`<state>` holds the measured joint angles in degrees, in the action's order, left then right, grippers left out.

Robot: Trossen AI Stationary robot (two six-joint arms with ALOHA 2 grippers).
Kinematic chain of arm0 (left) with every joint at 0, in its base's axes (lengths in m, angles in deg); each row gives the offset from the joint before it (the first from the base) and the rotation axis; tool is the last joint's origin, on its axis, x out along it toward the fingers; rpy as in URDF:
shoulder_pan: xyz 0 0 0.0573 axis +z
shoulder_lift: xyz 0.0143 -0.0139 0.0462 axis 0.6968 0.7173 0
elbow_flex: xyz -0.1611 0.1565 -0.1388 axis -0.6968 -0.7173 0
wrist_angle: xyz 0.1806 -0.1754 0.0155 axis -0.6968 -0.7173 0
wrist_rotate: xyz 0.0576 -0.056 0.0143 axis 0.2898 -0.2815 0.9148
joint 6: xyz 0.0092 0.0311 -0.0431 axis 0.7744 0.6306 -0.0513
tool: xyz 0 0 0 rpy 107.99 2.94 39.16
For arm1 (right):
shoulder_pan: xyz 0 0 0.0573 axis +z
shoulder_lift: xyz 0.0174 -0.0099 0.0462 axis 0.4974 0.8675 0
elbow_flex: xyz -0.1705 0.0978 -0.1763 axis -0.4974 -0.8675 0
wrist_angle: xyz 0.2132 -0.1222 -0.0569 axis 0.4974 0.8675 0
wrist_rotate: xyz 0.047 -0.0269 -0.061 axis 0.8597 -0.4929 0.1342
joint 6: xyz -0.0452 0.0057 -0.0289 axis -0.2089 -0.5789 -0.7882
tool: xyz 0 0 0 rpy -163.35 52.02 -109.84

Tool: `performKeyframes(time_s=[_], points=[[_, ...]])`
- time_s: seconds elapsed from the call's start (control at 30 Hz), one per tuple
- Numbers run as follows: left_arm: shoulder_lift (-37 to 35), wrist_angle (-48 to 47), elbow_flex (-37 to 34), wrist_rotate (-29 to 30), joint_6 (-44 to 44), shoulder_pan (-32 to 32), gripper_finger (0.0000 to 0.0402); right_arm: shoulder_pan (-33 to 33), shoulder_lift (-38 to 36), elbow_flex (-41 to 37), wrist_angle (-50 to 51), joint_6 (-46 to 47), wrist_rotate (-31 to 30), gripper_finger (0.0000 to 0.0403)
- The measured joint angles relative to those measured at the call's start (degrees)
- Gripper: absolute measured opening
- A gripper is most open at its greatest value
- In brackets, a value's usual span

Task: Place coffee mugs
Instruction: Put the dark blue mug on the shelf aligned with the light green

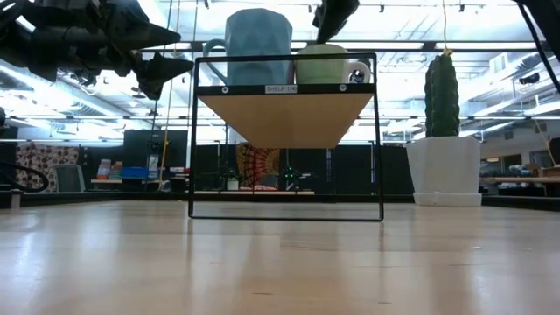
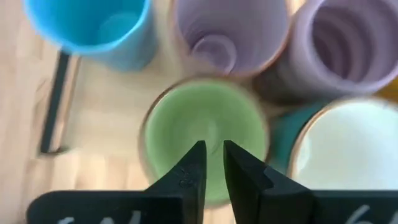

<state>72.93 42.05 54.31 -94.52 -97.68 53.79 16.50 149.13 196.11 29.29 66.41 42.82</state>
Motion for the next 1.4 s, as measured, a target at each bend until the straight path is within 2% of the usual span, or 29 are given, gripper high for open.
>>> performKeyframes(time_s=[0.13, 0.23, 0.3, 0.37, 0.53, 0.77, 0.87, 1.0, 1.2, 1.4], points=[[0.00, -0.10, 0.00, 0.00, -0.53, 0.00, 0.0263, 1.37, -1.56, 0.00, 5.15, 3.66, 0.16, 0.0083], [0.01, -0.02, 0.00, 0.00, -0.81, 0.00, 0.0263, 2.38, -3.16, -0.65, 4.86, 8.73, 0.13, 0.0115], [0.01, 0.00, 0.00, 0.00, -1.09, 0.00, 0.0263, 3.44, -5.02, -2.11, 5.09, 10.69, -2.53, 0.0137], [0.02, -0.02, 0.00, 0.00, -1.39, 0.00, 0.0263, 4.38, -7.03, -4.64, 5.06, 13.13, -6.68, 0.0156], [0.00, -0.89, 0.00, 0.00, -1.22, 0.00, 0.0263, 6.77, -12.72, -15.17, -0.57, 17.34, -7.46, 0.0185], [0.02, -1.36, 0.00, 0.00, -1.26, 0.00, 0.0263, 10.40, -23.80, -35.50, -7.23, 26.84, -6.84, 0.0189], [0.00, -1.66, 0.00, 0.00, -1.75, 0.00, 0.0263, 12.30, -28.09, -44.67, -9.19, 35.68, -2.44, 0.0189], [0.01, -3.10, 0.00, 0.63, -1.92, 0.00, 0.0263, 18.09, -31.07, -54.65, -12.12, 46.43, 1.16, 0.0189], [0.02, -4.83, 0.00, 2.63, -2.10, 0.00, 0.0263, 26.22, -31.19, -59.28, -11.63, 53.41, 6.73, 0.0188], [0.02, -4.84, 0.00, 2.80, -2.56, 0.00, 0.0263, 33.16, -31.08, -59.30, -10.96, 58.84, 4.58, 0.0188]])
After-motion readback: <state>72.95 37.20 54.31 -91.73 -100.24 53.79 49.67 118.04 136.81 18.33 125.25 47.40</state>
